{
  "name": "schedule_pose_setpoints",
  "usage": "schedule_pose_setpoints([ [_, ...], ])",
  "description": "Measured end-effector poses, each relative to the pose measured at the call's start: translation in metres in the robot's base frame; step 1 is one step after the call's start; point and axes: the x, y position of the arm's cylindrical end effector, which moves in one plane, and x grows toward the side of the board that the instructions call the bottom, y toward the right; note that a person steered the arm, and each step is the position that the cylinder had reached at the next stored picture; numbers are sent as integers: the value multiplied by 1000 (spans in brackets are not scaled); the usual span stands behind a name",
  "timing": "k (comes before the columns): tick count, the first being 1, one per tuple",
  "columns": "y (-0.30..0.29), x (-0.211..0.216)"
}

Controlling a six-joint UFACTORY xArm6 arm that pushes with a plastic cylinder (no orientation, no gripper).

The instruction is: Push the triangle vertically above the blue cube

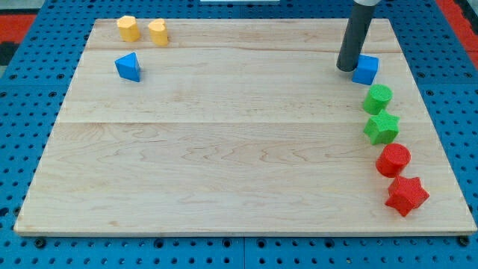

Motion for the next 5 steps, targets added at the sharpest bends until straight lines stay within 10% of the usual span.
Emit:
schedule_pose_setpoints([
  [3,7,17],
  [5,-169,34],
])
